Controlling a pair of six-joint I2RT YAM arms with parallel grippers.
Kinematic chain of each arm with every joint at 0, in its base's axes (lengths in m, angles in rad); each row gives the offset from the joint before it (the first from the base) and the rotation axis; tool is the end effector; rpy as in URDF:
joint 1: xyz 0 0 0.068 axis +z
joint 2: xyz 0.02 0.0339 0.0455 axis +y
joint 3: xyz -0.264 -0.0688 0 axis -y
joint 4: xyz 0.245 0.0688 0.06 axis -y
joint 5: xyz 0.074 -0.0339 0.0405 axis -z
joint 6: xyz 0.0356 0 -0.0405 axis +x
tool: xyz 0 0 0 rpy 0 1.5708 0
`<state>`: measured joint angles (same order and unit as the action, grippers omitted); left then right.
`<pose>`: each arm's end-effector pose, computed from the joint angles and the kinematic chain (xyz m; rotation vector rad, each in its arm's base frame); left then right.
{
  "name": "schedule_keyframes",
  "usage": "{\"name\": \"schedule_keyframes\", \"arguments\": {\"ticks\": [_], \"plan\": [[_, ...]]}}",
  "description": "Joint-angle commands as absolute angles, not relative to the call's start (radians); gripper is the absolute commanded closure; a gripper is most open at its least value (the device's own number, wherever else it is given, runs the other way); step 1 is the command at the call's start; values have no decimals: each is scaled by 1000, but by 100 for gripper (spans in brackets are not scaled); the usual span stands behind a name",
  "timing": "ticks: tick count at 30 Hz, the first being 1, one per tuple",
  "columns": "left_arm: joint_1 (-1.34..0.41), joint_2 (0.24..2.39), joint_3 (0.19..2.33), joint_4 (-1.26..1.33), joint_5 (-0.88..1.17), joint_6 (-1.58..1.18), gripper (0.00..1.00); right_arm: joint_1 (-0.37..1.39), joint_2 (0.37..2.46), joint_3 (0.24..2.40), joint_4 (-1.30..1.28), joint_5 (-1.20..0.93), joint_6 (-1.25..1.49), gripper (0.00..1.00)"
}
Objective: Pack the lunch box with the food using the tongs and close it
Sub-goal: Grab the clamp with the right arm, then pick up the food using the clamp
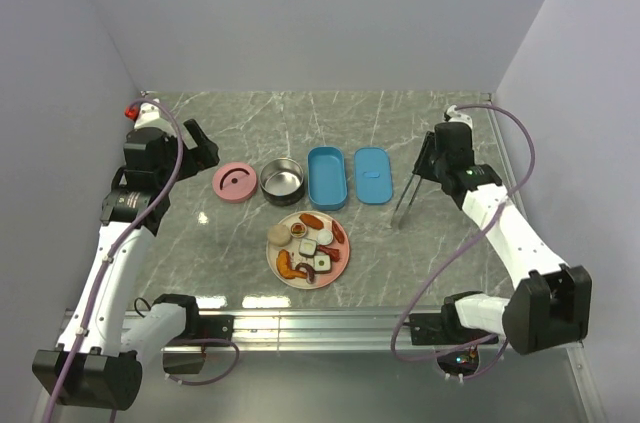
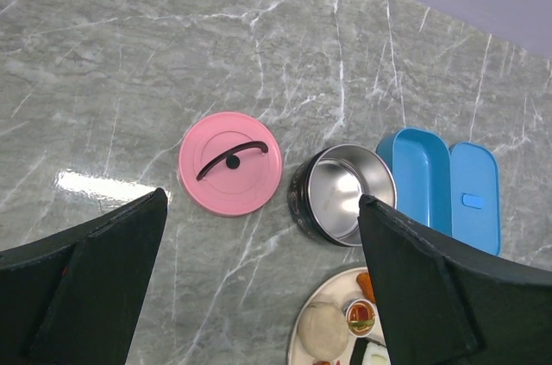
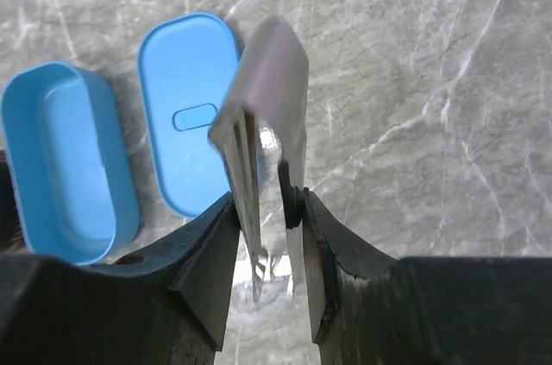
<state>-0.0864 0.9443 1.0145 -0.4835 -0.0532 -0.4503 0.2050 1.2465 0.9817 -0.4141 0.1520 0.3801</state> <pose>0.2051 -0.0159 0.3604 -0.3951 1.9559 -0.2944 0.2684 0.0503 0.2890 0.2775 2.2272 0.1457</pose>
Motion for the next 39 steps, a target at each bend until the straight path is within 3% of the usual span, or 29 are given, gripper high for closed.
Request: {"name": "schedule_keyframes", "arguments": {"ticks": [1, 11, 27, 39], "plan": [[-86, 920, 1011, -462, -46, -465, 1, 209, 1180, 965, -428, 143, 354, 59], [-86, 899, 994, -460, -37, -483, 1, 230, 1052, 1014, -495, 130, 311, 56], [-86, 805, 940, -494, -31, -503, 1, 475, 917, 1069, -469, 75, 327, 54], [-86, 756, 914, -518, -40, -503, 1, 736, 974, 1052, -348, 281, 342, 53]]}}
